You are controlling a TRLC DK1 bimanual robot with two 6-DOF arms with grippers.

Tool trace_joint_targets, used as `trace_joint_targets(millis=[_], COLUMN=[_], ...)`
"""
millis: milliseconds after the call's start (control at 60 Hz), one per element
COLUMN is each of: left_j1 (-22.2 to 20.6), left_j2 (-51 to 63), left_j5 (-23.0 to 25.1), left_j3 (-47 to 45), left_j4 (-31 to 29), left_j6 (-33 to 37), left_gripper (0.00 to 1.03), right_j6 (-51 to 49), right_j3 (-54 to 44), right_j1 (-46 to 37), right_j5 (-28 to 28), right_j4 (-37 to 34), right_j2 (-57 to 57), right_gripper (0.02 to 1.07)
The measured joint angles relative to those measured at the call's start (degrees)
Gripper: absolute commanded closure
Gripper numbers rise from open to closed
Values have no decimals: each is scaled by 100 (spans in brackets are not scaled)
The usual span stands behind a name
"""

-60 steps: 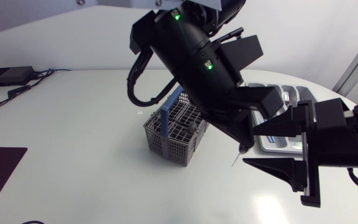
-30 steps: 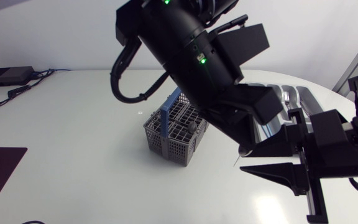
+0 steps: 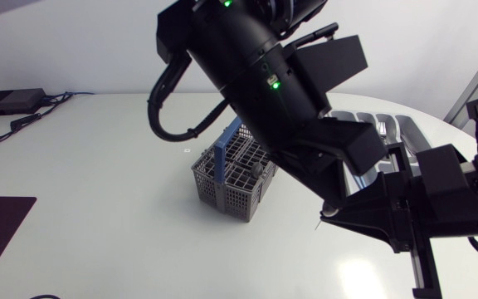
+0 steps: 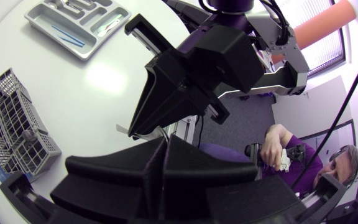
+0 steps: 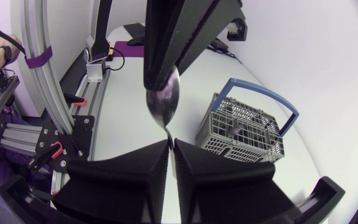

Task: Unload the cutlery basket into the drawer organizer.

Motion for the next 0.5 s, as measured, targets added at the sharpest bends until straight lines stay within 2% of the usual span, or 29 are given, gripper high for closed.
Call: trace_joint_targets(millis=[33, 83, 133, 150, 167, 217, 267, 383, 500], left_j1=[13, 39, 74, 96, 114, 164, 214, 341, 525], left_j2=[0, 0, 0, 0, 0, 2, 2, 17, 66], left_j5=[13, 35, 28, 24, 9, -66, -157, -420, -704], left_j3=[2, 2, 22, 42, 50, 118, 212, 540, 826], left_j4=[0, 2, 2, -2, 0, 2, 4, 28, 46], left_j6=[-2, -2, -2, -4, -7, -48, -83, -273, -566], left_gripper=[85, 72, 51, 50, 43, 21, 8, 5, 5], right_j6=[-2, -4, 0, 2, 2, 2, 2, -28, -289], right_j3=[2, 4, 4, 7, 7, 7, 7, 7, 4], right_j1=[17, 26, 24, 24, 24, 17, 11, -120, -601], right_j5=[-2, -2, 0, 0, 9, 37, 57, 127, 168], right_j4=[-9, -24, -28, -28, -28, -48, -94, -118, -133], right_j2=[0, 0, 0, 0, 0, 0, 0, 0, 0], right_gripper=[101, 101, 101, 101, 101, 101, 101, 101, 101])
